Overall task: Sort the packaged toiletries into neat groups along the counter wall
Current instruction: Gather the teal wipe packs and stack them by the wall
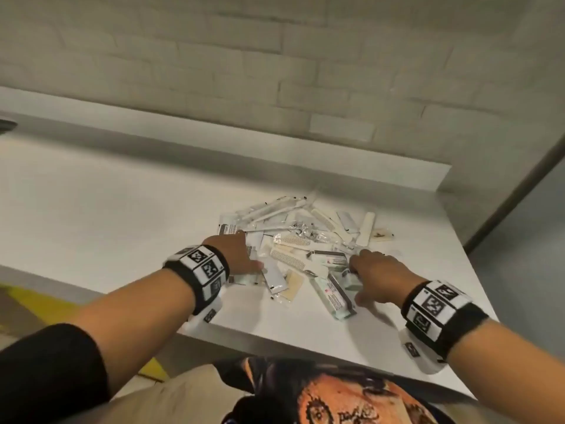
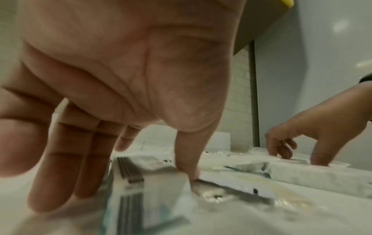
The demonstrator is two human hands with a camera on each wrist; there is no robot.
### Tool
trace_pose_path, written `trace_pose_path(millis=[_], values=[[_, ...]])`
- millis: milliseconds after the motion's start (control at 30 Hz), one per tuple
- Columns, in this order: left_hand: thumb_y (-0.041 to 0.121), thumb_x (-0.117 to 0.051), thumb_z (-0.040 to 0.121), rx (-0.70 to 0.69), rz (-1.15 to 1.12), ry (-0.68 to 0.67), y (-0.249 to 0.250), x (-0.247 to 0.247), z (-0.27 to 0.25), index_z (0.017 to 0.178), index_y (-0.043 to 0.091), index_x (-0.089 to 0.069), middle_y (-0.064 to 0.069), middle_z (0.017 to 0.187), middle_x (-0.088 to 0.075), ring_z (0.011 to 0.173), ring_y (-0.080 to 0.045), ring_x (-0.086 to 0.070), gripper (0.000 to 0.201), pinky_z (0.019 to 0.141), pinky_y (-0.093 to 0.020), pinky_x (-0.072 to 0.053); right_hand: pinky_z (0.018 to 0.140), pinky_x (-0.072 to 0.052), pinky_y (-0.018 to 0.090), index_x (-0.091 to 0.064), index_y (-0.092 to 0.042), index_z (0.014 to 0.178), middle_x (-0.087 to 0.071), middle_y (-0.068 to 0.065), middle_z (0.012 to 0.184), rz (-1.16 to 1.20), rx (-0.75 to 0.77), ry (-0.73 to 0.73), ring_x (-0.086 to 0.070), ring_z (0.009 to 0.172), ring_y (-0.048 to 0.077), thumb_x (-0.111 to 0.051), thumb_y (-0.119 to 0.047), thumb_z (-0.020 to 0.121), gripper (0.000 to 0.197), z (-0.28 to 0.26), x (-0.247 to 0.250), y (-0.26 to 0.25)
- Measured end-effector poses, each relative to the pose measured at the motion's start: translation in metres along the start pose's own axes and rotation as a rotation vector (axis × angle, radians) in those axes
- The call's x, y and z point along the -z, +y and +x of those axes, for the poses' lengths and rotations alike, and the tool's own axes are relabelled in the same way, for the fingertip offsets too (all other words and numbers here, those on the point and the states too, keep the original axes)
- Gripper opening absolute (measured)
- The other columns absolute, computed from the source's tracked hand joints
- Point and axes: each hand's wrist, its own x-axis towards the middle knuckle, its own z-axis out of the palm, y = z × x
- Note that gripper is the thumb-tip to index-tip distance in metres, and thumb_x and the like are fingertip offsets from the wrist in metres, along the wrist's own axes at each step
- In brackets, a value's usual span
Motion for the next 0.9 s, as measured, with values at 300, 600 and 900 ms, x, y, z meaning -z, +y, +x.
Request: trace_pose_path(millis=[300, 600, 900], values=[[0.044, -0.051, 0.087, 0.058, -0.107, -0.035, -0.015, 0.007, 0.005, 0.122, 0.01, -0.054, -0.01, 0.121, -0.058, 0.091, -0.021, -0.053, 0.049, 0.075, -0.028, -0.042, 0.075, -0.041, 0.031, -0.05, -0.024, 0.099, -0.055, -0.002, 0.096, 0.052, -0.108, 0.016, -0.051, 0.091, 0.017, -0.061, -0.057, 0.071, 0.044, 0.002, 0.01, 0.008], [0.033, -0.051, 0.088, 0.292, -0.176, 0.033, -0.026, 0.013, 0.047, 0.133, 0.007, -0.038, -0.018, 0.136, -0.044, 0.125, -0.036, -0.048, 0.053, 0.103, -0.041, -0.04, 0.075, -0.053, 0.034, -0.032, -0.022, 0.132, -0.053, 0.0, 0.115, 0.298, -0.023, -0.007, -0.058, 0.09, 0.018, -0.067, -0.044, 0.074, 0.071, -0.012, -0.012, -0.055], [0.048, -0.056, 0.088, 0.149, -0.021, 0.075, -0.02, -0.012, 0.055, 0.138, 0.006, -0.033, -0.015, 0.138, -0.043, 0.125, -0.034, -0.046, 0.069, 0.099, -0.042, -0.041, 0.089, -0.049, 0.038, -0.044, -0.017, 0.132, -0.052, 0.007, 0.125, 0.104, -0.069, 0.031, -0.054, 0.106, 0.026, -0.058, -0.038, 0.087, 0.052, 0.007, 0.03, 0.012]])
